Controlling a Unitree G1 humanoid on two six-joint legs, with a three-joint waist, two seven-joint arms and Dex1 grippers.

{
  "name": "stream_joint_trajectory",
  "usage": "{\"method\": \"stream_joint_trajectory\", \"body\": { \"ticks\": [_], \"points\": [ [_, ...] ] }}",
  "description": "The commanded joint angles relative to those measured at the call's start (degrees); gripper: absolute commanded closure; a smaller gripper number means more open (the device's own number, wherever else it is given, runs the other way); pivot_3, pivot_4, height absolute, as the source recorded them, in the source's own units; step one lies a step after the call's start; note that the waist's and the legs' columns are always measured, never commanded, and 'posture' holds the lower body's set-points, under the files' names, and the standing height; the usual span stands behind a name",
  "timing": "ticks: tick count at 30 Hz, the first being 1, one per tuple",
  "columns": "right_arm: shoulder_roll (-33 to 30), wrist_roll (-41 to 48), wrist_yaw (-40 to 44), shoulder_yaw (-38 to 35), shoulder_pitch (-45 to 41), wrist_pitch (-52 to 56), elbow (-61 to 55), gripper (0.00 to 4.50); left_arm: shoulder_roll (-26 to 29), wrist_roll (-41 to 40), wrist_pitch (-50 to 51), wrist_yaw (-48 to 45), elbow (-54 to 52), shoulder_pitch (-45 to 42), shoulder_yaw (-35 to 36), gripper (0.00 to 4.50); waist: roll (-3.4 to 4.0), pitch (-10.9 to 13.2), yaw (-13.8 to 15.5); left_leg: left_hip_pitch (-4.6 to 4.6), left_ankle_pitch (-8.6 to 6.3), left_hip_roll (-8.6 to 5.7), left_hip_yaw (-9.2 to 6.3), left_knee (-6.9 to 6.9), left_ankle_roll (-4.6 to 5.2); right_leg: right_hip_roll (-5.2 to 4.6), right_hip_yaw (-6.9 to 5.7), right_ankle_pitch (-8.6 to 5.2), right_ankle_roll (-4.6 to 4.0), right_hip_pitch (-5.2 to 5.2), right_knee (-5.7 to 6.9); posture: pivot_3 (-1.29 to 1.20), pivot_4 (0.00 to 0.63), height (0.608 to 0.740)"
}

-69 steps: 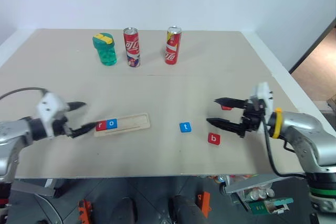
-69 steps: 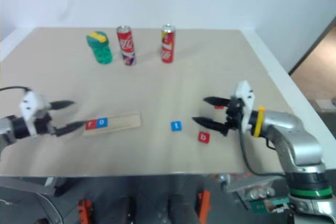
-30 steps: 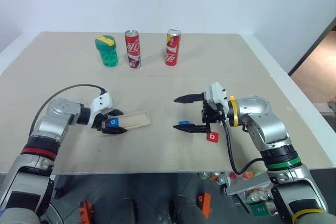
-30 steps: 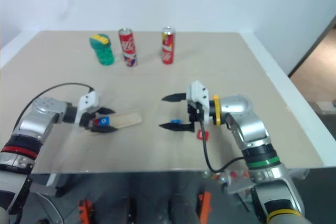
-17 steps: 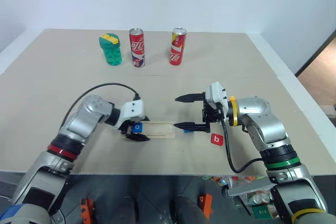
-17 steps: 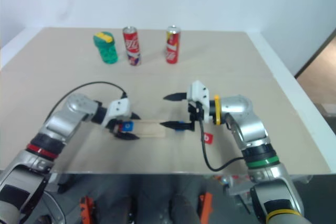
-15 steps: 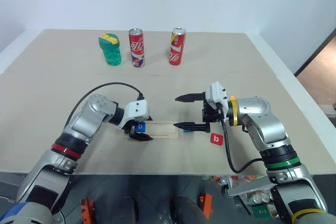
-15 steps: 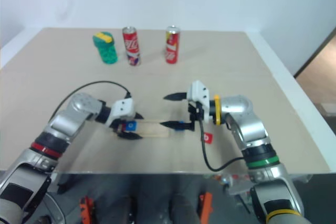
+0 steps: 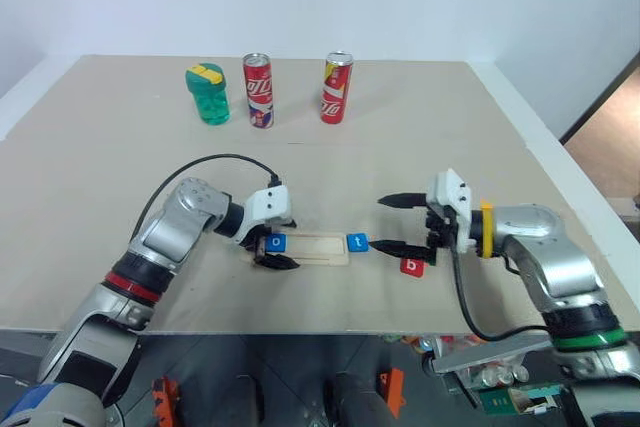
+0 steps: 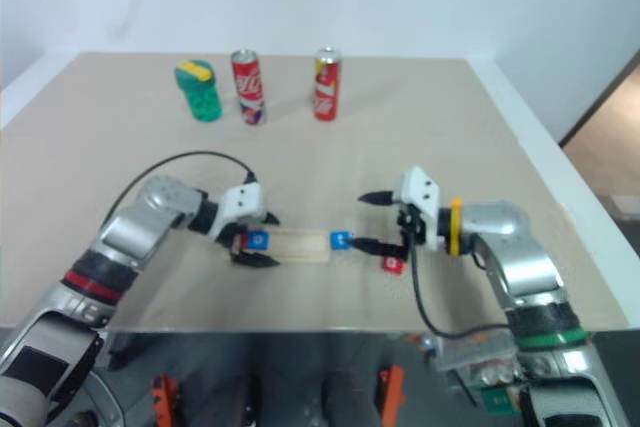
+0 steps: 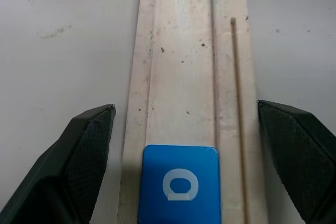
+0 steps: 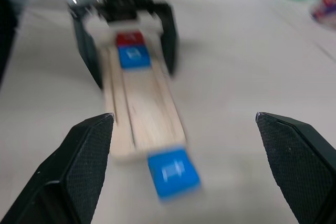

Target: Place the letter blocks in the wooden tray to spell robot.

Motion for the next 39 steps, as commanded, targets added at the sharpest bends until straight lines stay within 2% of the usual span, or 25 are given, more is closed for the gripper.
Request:
{"method": "stream_joint_trajectory", "body": {
  "ticks": [1, 4, 7, 10, 13, 16, 19, 22, 25, 29, 33, 35, 39],
  "points": [
    [-6.4, 1.5, -2.2, -6.8, 9.2, 6.3, -7.2, 0.0, 3.0, -15.0, 8.7, -5.2, -11.8, 2.0, 11.0, 0.05, 0.05, 0.1, -0.1, -0.04, 0.0, 0.0, -0.01, 0.0, 0.0, 0.0, -0.01, 0.0, 0.0, -0.03, 0.0, 0.0, 0.15, 0.74],
    [-7.3, 2.2, -4.6, -9.0, 14.6, 8.5, -10.9, 0.0, 3.5, -22.7, 15.4, -4.9, -18.8, 6.2, 14.7, 0.05, 0.1, 0.1, -0.3, -0.07, -0.04, 0.03, -0.03, -0.03, -0.03, 0.01, -0.04, -0.08, -0.01, -0.08, 0.0, 0.0, 0.15, 0.74],
    [-6.8, 2.3, -7.7, -11.0, 18.5, 9.6, -13.4, 0.0, 2.5, -26.0, 15.6, -1.2, -23.3, 10.6, 17.0, 0.05, 0.11, 0.1, -0.3, 0.0, -0.06, 0.04, -0.02, -0.04, 0.01, 0.02, 0.0, -0.09, 0.0, -0.05, 0.02, 0.0, 0.15, 0.74],
    [-6.6, 1.9, -9.3, -11.7, 20.7, 8.9, -14.3, 0.0, 0.2, -27.2, 12.3, 2.7, -25.5, 14.0, 18.6, 0.05, 0.08, 0.1, -0.2, 0.03, -0.03, 0.03, -0.06, 0.05, -0.02, 0.01, -0.03, 0.0, 0.02, 0.03, 0.02, 0.0, 0.15, 0.74],
    [-5.2, 0.9, -12.2, -11.3, 22.2, 8.8, -14.9, 0.0, -3.5, -24.5, 3.9, 7.7, -27.8, 20.9, 18.3, 0.05, 0.06, 0.1, -0.2, 0.25, 0.0, 0.01, 0.03, 0.11, -0.04, -0.02, 0.09, -0.02, -0.1, 0.25, -0.05, 0.0, 0.15, 0.74],
    [-4.5, 0.0, -14.5, -10.6, 22.7, 9.7, -15.2, 0.0, -4.2, -23.0, 0.8, 10.3, -28.6, 23.2, 17.4, 0.05, 0.01, 0.1, -0.2, 0.5, -0.01, -0.02, 0.07, 0.1, -0.06, -0.04, 0.21, -0.04, -0.14, 0.5, -0.13, 0.0, 0.15, 0.74],
    [-2.1, 0.2, -17.7, -9.8, 23.3, 11.4, -16.1, 0.66, -4.1, -22.4, -1.1, 11.6, -29.2, 24.7, 16.9, 0.0, 0.01, 0.1, -0.2, 0.5, 0.03, -0.02, 0.05, 0.12, -0.02, -0.04, 0.2, -0.02, -0.17, 0.53, -0.13, 0.0, 0.15, 0.74],
    [-0.3, -1.4, -20.4, -7.7, 24.5, 12.3, -17.0, 1.95, -3.2, -21.9, -2.1, 12.4, -29.7, 26.1, 16.4, 0.0, 0.02, 0.1, -0.2, 0.51, 0.03, -0.02, 0.08, 0.09, -0.04, -0.04, 0.23, -0.04, -0.16, 0.53, -0.15, 0.0, 0.15, 0.74],
    [1.3, -2.5, -22.9, -6.6, 26.3, 12.8, -17.7, 2.87, -2.5, -22.1, -1.5, 13.6, -30.4, 27.2, 16.6, 0.0, -0.01, 0.1, -0.2, 0.51, -0.01, 0.02, 0.06, 0.04, -0.09, -0.01, 0.22, -0.09, -0.18, 0.51, -0.15, 0.0, 0.15, 0.74],
    [2.8, -2.1, -26.2, -6.6, 29.6, 16.1, -22.5, 3.27, -1.0, -22.5, -0.9, 15.1, -32.0, 29.9, 17.3, 0.0, -0.04, 0.1, -0.2, 0.52, -0.01, 0.04, 0.0, -0.01, -0.1, 0.0, 0.14, -0.14, -0.24, 0.53, -0.15, 0.0, 0.15, 0.74],
    [4.4, -2.0, -30.9, -6.3, 30.1, 20.0, -29.1, 3.27, -0.3, -22.9, 0.6, 18.6, -34.0, 32.9, 18.5, 0.0, -0.05, 0.0, -0.2, 0.54, -0.02, 0.06, -0.02, -0.03, -0.12, -0.01, 0.13, -0.17, -0.28, 0.53, -0.15, 0.0, 0.15, 0.74],
    [5.6, -1.4, -33.0, -5.5, 27.4, 23.1, -31.7, 3.27, -0.8, -22.6, 0.9, 21.3, -34.4, 34.2, 19.4, 0.0, -0.07, 0.1, -0.3, 0.55, -0.03, 0.1, 0.0, -0.02, -0.13, -0.02, 0.14, -0.17, -0.3, 0.52, -0.15, 0.0, 0.15, 0.74],
    [9.5, 0.2, -34.6, -0.6, 16.2, 28.6, -33.2, 3.27, -2.5, -21.2, -0.3, 27.3, -34.9, 37.7, 21.0, 0.0, -0.07, 0.1, -0.8, 0.62, -0.02, 0.12, 0.0, -0.02, -0.11, -0.01, 0.34, -0.08, -0.42, 0.37, -0.14, 0.0, 0.15, 0.74]
  ]
}}
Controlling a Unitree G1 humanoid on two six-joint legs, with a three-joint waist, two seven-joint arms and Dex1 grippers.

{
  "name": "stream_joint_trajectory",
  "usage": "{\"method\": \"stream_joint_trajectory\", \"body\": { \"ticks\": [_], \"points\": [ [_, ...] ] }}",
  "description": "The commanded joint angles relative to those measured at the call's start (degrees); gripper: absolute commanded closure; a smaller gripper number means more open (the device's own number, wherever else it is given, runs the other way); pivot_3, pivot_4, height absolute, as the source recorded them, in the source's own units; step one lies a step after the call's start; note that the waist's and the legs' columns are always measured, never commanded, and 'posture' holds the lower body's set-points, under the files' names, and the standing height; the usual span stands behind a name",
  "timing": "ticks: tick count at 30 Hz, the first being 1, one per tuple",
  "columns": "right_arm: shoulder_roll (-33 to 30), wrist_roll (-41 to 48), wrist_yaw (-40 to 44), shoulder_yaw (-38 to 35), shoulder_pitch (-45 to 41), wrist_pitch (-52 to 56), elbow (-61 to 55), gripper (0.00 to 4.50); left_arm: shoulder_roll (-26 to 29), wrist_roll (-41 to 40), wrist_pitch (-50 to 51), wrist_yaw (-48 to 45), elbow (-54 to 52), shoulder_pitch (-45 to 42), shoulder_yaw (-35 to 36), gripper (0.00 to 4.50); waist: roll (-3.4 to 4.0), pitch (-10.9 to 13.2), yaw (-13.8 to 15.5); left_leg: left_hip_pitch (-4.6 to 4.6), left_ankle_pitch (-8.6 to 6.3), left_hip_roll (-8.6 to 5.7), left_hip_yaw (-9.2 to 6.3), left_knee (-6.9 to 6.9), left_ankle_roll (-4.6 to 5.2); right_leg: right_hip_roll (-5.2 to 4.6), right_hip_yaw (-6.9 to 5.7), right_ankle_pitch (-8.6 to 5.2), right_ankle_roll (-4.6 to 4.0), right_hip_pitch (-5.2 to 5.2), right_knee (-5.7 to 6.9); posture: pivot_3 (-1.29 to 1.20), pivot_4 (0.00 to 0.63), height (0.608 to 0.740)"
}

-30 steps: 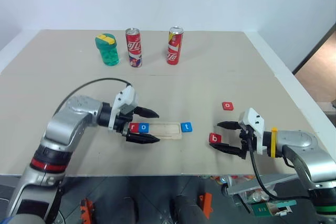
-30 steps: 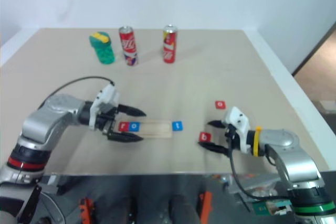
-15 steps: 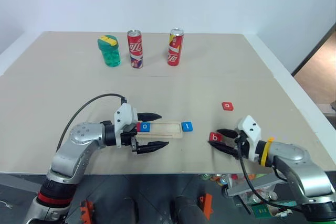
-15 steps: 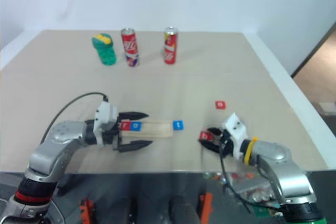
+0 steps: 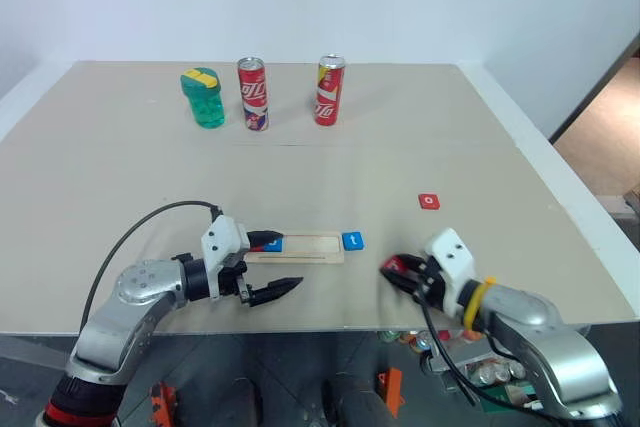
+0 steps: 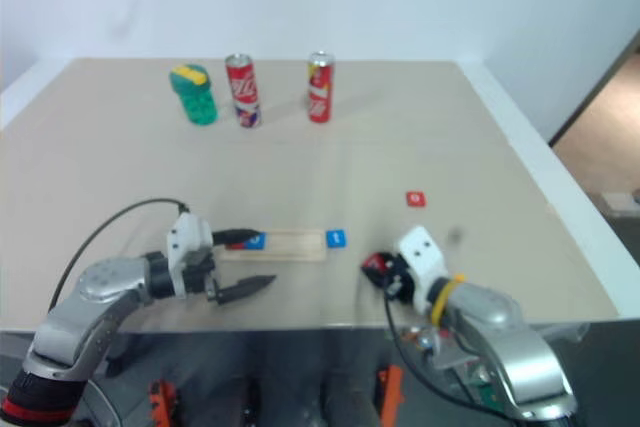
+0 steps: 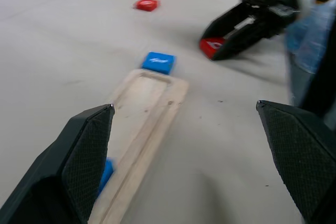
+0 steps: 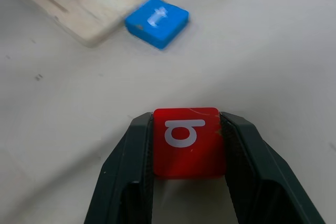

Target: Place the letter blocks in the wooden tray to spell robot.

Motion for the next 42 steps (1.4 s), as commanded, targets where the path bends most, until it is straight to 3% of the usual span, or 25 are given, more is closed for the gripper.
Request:
{"method": "stream_joint_trajectory", "body": {
  "ticks": [1, 3, 6, 9, 15, 23, 25, 28, 29, 30, 34, 41, 42],
  "points": [
    [2.6, 2.0, 0.1, 4.0, -8.8, 2.5, -3.0, 3.27, -1.3, 0.7, -1.5, 4.9, -2.5, 2.2, 2.4, 0.0, -0.02, 0.0, 0.0, 0.0, 0.0, -0.02, -0.01, 0.0, 0.0, 0.0, 0.0, 0.02, 0.01, -0.02, 0.0, 0.0, 0.15, 0.74],
    [3.5, 2.3, 1.1, 6.1, -12.1, 2.8, -2.0, 3.27, -1.6, 1.1, -2.2, 6.2, -2.6, 3.2, 2.7, 0.0, -0.05, 0.0, 0.0, -0.01, 0.01, -0.01, 0.01, 0.0, 0.01, 0.01, -0.02, 0.02, 0.01, -0.02, 0.0, 0.0, 0.15, 0.74],
    [5.6, -2.2, 7.9, 15.8, -22.6, -4.2, 9.5, 3.27, -2.2, 2.8, -3.5, 10.5, -2.8, 6.2, 4.5, 0.0, -0.12, 0.0, 0.5, -0.28, -0.04, -0.04, 0.05, -0.07, -0.07, 0.0, -0.13, -0.08, 0.11, -0.16, -0.02, 0.0, 0.15, 0.74],
    [6.7, -5.0, 11.8, 20.2, -27.0, -9.3, 17.7, 3.27, -2.7, 3.3, -3.9, 13.0, -3.1, 7.0, 5.4, 0.0, -0.12, 0.0, 0.5, -0.38, -0.08, -0.05, 0.13, -0.09, -0.13, -0.02, -0.09, -0.09, 0.12, -0.29, -0.03, 0.0, 0.15, 0.74],
    [9.5, -8.2, 16.2, 22.9, -30.3, -17.9, 27.8, 3.27, -2.4, 3.1, -4.0, 14.3, -5.5, 8.9, 5.2, 0.0, -0.14, 0.0, 0.6, -0.61, -0.17, -0.06, -0.01, -0.12, -0.21, 0.0, -0.25, -0.08, 0.29, -0.41, -0.01, 0.0, 0.15, 0.74],
    [11.7, -10.8, 20.4, 23.7, -31.0, -22.8, 32.9, 3.27, -1.6, 2.6, -3.6, 14.0, -7.8, 10.5, 5.0, 0.0, -0.13, 0.0, 0.5, -0.56, -0.19, 0.0, 0.02, -0.1, -0.25, 0.04, -0.29, -0.04, 0.25, -0.45, 0.03, 0.0, 0.15, 0.74],
    [12.0, -11.1, 21.6, 23.8, -31.1, -23.4, 33.5, 2.24, -1.5, 2.4, -3.4, 14.2, -7.9, 10.3, 5.0, 0.0, -0.13, 0.0, 0.5, -0.55, -0.18, 0.0, 0.03, -0.1, -0.24, 0.05, -0.29, -0.05, 0.19, -0.46, 0.05, 0.0, 0.15, 0.74],
    [12.9, -11.9, 21.6, 23.5, -31.5, -24.5, 34.6, 2.13, -1.2, 2.4, -3.3, 14.0, -7.9, 10.0, 4.6, 0.0, -0.13, 0.0, 0.5, -0.54, -0.18, 0.0, 0.05, -0.09, -0.25, 0.04, -0.28, -0.04, 0.22, -0.45, 0.05, 0.0, 0.15, 0.74],
    [13.2, -12.2, 21.6, 23.3, -31.6, -24.8, 35.1, 1.61, -1.1, 2.4, -3.3, 13.9, -7.9, 9.9, 4.4, 0.0, -0.13, 0.0, 0.5, -0.54, -0.18, 0.0, 0.05, -0.09, -0.25, 0.04, -0.28, -0.04, 0.23, -0.45, 0.05, 0.0, 0.15, 0.74],
    [13.4, -12.3, 21.7, 23.0, -31.9, -25.0, 35.6, 1.49, -0.9, 2.6, -3.5, 13.6, -7.9, 9.6, 4.1, 0.0, -0.13, 0.0, 0.5, -0.54, -0.18, 0.0, 0.04, -0.09, -0.25, 0.04, -0.29, -0.04, 0.23, -0.45, 0.05, 0.0, 0.15, 0.74],
    [13.7, -10.9, 21.7, 20.5, -32.4, -24.2, 34.6, 0.1, 0.2, 2.9, -4.3, 12.5, -7.8, 9.2, 3.5, 0.0, -0.13, 0.0, 0.5, -0.54, -0.18, 0.0, 0.04, -0.09, -0.25, 0.04, -0.3, -0.04, 0.22, -0.45, 0.05, 0.0, 0.15, 0.74],
    [11.7, -0.7, 20.1, 9.8, -32.5, -11.5, 21.9, 0.04, 5.2, 2.0, -7.7, 4.1, -7.3, 9.2, 1.9, 0.0, -0.1, 0.0, 0.6, -0.59, -0.18, 0.01, 0.02, -0.1, -0.25, 0.04, -0.31, -0.05, 0.21, -0.5, 0.06, 0.0, 0.15, 0.74],
    [10.6, 0.6, 20.9, 9.4, -31.2, -9.8, 19.5, 0.43, 5.8, 1.0, -7.4, 2.8, -7.4, 9.2, 1.8, 0.0, -0.1, 0.0, 0.6, -0.59, -0.19, 0.01, 0.02, -0.1, -0.25, 0.03, -0.32, -0.06, 0.2, -0.5, 0.06, 0.0, 0.15, 0.74]
  ]
}}
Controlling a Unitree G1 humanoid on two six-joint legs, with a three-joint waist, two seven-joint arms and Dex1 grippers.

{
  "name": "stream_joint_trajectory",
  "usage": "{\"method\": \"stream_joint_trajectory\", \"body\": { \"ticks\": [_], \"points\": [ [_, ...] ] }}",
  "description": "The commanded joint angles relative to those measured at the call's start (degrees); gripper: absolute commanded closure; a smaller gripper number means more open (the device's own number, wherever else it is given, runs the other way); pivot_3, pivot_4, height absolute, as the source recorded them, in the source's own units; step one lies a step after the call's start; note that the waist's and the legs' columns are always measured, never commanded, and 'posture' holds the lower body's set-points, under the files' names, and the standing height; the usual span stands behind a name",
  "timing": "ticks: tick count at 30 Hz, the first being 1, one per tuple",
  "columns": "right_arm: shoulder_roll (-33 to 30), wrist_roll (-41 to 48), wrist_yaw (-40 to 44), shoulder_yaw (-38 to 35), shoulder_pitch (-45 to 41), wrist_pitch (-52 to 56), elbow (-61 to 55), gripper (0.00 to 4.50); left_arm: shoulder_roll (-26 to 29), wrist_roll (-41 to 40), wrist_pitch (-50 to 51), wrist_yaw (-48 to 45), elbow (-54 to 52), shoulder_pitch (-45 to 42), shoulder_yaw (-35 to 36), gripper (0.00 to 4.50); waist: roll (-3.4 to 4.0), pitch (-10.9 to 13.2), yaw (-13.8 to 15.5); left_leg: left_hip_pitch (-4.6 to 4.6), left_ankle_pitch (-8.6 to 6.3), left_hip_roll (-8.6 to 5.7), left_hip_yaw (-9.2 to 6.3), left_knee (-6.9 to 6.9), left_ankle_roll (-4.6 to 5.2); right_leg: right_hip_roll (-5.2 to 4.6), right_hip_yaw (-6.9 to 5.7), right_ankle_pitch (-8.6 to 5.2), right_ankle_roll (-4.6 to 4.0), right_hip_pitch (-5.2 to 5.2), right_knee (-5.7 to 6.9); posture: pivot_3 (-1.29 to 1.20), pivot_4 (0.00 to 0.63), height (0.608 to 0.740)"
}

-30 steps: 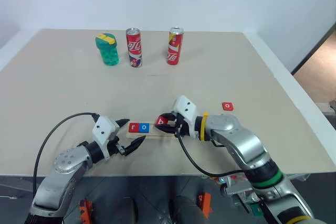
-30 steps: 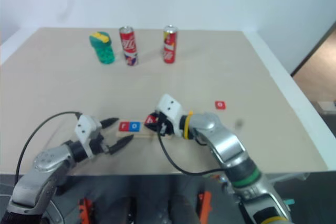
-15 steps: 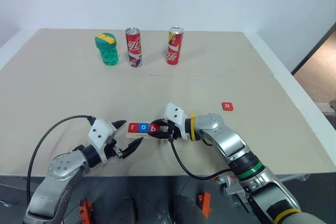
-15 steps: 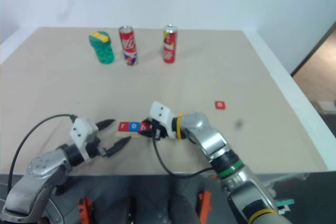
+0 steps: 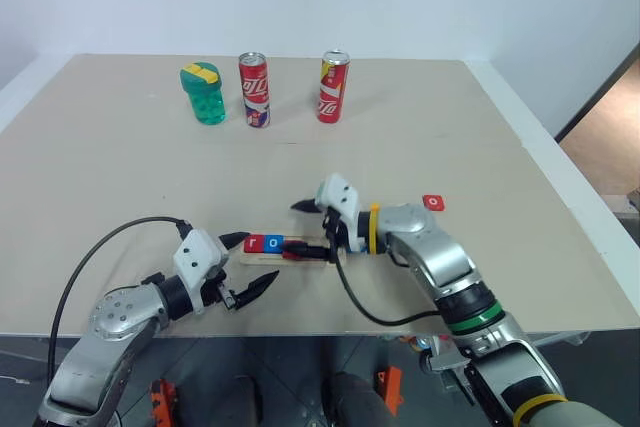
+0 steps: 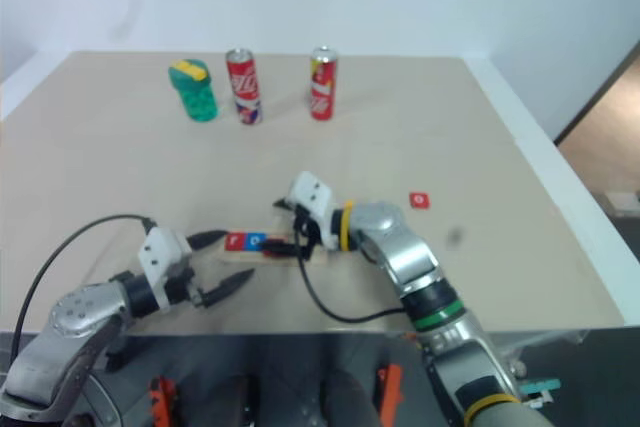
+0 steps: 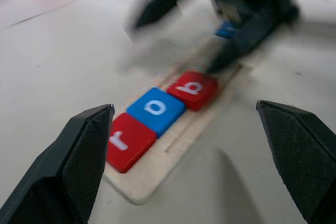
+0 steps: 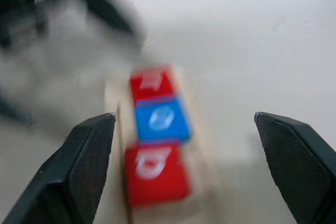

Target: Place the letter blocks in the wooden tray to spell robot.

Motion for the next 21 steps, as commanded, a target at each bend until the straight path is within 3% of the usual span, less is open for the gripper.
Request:
{"method": "stream_joint_trajectory", "body": {
  "ticks": [1, 6, 13, 21],
  "points": [
    [-3.7, 6.6, 1.6, -4.4, 2.4, 6.7, -11.3, 0.57, 2.6, -2.8, -1.1, -5.6, -2.0, -0.3, -0.4, 0.0, 0.0, 0.0, 0.0, 0.0, 0.0, -0.01, 0.0, -0.01, 0.0, -0.01, 0.0, -0.03, -0.01, 0.0, 0.0, 0.0, 0.15, 0.74],
    [-6.5, 9.1, 2.2, 0.4, 9.5, 12.4, -18.7, 2.16, 5.0, -8.1, 3.8, -10.0, -1.1, -1.2, 0.1, 0.0, -0.01, 0.0, -0.1, -0.02, -0.06, -0.01, -0.05, -0.07, -0.07, -0.06, -0.04, -0.23, 0.02, 0.02, 0.0, 0.0, 0.15, 0.74],
    [-3.9, 6.2, -0.8, 4.1, 7.8, 12.3, -14.8, 4.46, 7.0, -8.7, 4.9, -11.8, 0.4, -2.1, 1.2, 0.0, 0.03, 0.0, -0.6, 0.05, -0.02, 0.15, -0.01, -0.02, -0.02, 0.13, -0.06, -0.1, -0.34, -0.05, 0.02, 0.0, 0.15, 0.74],
    [-3.7, 2.5, -0.8, 7.2, 7.6, 8.2, -11.1, 4.46, 6.8, -8.5, 5.2, -10.7, 0.6, -1.9, 2.0, 0.0, 0.01, 0.0, -0.5, 0.01, -0.02, 0.07, 0.06, -0.01, -0.06, 0.0, -0.01, -0.16, -0.24, -0.05, 0.0, 0.0, 0.15, 0.74]
  ]
}}
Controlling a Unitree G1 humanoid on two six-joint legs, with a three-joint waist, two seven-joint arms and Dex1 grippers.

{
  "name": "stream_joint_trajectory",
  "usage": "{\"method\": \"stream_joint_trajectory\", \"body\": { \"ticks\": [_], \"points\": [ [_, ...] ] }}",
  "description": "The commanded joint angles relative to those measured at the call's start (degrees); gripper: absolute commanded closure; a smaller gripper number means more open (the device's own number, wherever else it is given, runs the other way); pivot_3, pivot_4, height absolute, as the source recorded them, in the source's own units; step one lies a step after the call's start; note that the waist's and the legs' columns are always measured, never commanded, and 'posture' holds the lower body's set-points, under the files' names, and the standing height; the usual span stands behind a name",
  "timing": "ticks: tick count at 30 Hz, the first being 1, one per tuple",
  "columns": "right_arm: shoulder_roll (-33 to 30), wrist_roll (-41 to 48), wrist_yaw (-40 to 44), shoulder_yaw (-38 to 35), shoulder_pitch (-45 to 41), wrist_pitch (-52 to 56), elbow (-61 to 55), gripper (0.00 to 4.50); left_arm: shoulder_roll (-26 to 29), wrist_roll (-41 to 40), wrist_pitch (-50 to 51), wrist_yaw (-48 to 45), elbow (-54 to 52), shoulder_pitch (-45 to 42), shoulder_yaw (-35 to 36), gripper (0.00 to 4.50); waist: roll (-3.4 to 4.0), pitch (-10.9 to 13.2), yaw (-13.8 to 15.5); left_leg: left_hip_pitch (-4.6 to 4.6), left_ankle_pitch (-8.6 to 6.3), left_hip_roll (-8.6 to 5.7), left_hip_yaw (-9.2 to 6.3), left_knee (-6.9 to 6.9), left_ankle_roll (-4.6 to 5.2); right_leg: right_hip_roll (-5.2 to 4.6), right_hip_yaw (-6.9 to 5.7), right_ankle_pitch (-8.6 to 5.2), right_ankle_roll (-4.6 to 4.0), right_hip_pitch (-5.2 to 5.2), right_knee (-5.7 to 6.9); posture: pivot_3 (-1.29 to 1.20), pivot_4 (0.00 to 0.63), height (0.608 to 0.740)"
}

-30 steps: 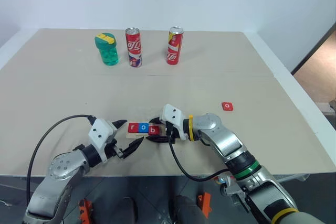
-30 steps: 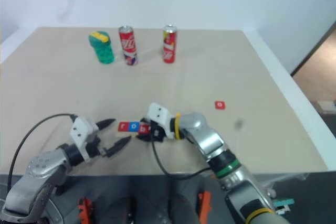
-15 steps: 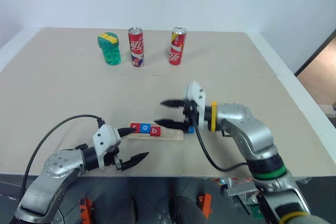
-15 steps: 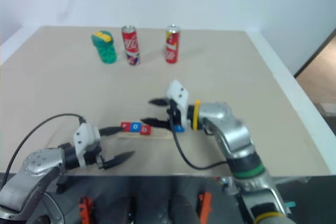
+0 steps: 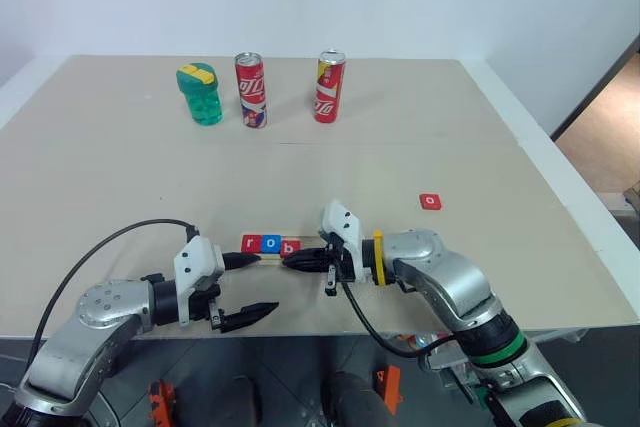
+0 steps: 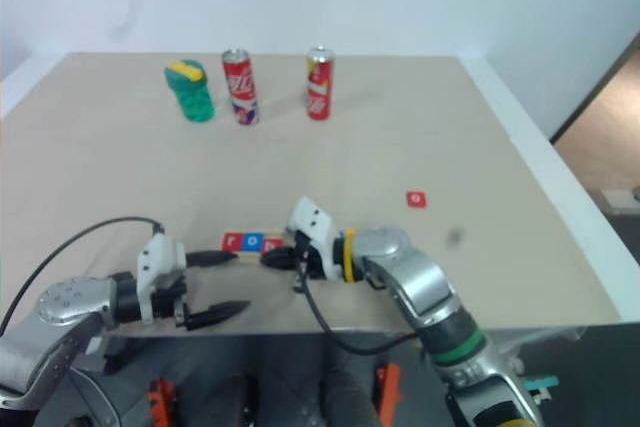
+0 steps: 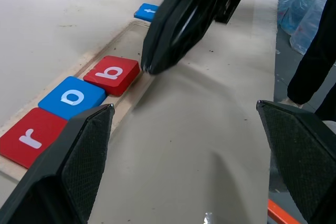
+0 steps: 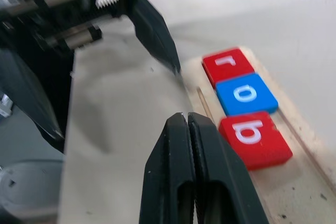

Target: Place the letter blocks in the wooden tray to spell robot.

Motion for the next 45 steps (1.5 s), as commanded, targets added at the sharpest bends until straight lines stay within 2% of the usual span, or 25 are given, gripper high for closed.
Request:
{"method": "stream_joint_trajectory", "body": {
  "ticks": [1, 20, 25, 29, 31, 34, 38, 40, 42, 45],
  "points": [
    [0.1, -1.5, 0.1, 0.4, -0.8, -3.0, 0.8, 4.46, 0.2, -0.5, -0.2, 0.8, -0.9, 0.0, 1.6, 0.0, 0.0, 0.0, 0.0, -0.01, -0.01, 0.0, -0.01, 0.0, -0.01, 0.0, -0.01, 0.02, 0.07, 0.0, 0.0, 0.0, 0.15, 0.74],
    [2.3, -8.6, -0.3, 1.4, -3.1, -13.1, 9.1, 4.46, -0.3, -0.2, 0.0, 1.8, -1.4, 1.4, 0.1, 0.0, 0.0, 0.0, 0.0, 0.0, 0.0, 0.02, -0.04, 0.0, -0.01, 0.05, -0.04, 0.03, 0.03, 0.0, 0.01, 0.0, 0.15, 0.74],
    [2.5, -5.3, 0.4, -1.8, -4.1, -9.5, 5.3, 4.46, -0.2, -0.2, -0.1, 1.6, -1.3, 1.3, 0.1, 0.0, 0.01, 0.0, 0.0, 0.0, 0.0, 0.02, -0.04, -0.01, -0.01, 0.05, -0.04, 0.05, 0.05, 0.0, 0.02, 0.0, 0.15, 0.74],
    [-0.7, 6.5, 3.2, -13.0, -8.9, -0.2, -0.2, 3.56, 0.9, -2.0, 1.0, -0.4, -2.1, 0.3, 0.4, 0.0, 0.04, 0.0, 0.1, -0.02, 0.0, 0.01, -0.03, 0.01, 0.0, 0.02, -0.01, 0.1, 0.14, -0.01, 0.02, 0.0, 0.15, 0.74],
    [-2.8, 8.8, 3.8, -16.8, -11.0, 0.8, 2.4, 2.74, 1.5, -2.8, 1.8, -1.4, -2.5, -0.4, 0.2, 0.0, 0.02, 0.0, 0.3, -0.02, 0.0, -0.01, -0.03, 0.04, 0.0, 0.01, -0.02, 0.12, 0.17, 0.01, 0.02, 0.0, 0.15, 0.74],
    [-9.0, 7.3, 9.8, -19.4, -13.3, -3.8, 14.1, 1.66, 3.0, -4.5, 3.8, -3.7, -3.8, -1.6, -0.9, 0.0, -0.04, 0.0, 0.5, 0.03, 0.0, -0.01, -0.05, 0.04, 0.0, 0.01, -0.08, -0.01, -0.05, 0.08, -0.01, 0.0, 0.15, 0.74],
    [-15.2, -0.2, 18.9, -17.3, -17.8, -21.4, 37.5, 0.21, 4.2, -5.4, 5.4, -6.0, -5.1, -3.8, -3.0, 0.0, 0.05, 0.1, 0.6, 0.02, 0.0, -0.16, 0.02, 0.02, 0.0, -0.09, 0.0, -0.1, -0.03, 0.11, -0.05, 0.0, 0.15, 0.74],
    [-15.5, -3.3, 19.6, -17.2, -22.0, -28.1, 49.8, 0.04, 3.8, -5.3, 5.7, -6.0, -4.7, -5.2, -3.7, 0.0, 0.08, 0.1, 0.2, 0.02, -0.02, -0.16, 0.14, 0.02, 0.03, -0.09, 0.14, -0.04, 0.07, 0.06, -0.05, 0.0, 0.15, 0.74],
    [-15.7, -6.4, 15.5, -17.7, -26.5, -31.5, 61.3, 0.04, 3.5, -4.6, 5.3, -5.4, -4.3, -5.9, -3.9, 0.0, 0.16, 0.2, -0.5, 0.03, -0.02, -0.11, 0.24, 0.01, 0.03, -0.04, 0.2, 0.16, 0.23, 0.0, -0.05, 0.0, 0.15, 0.74],
    [-15.1, -8.1, 9.4, -19.6, -30.0, -32.9, 69.2, 0.04, 3.6, -4.2, 5.1, -4.4, -4.2, -5.5, -3.6, 0.0, 0.18, 0.2, -1.1, 0.11, -0.02, -0.09, 0.19, -0.1, 0.04, 0.03, 0.27, 0.15, 0.2, 0.02, 0.0, 0.0, 0.15, 0.74]
  ]
}}
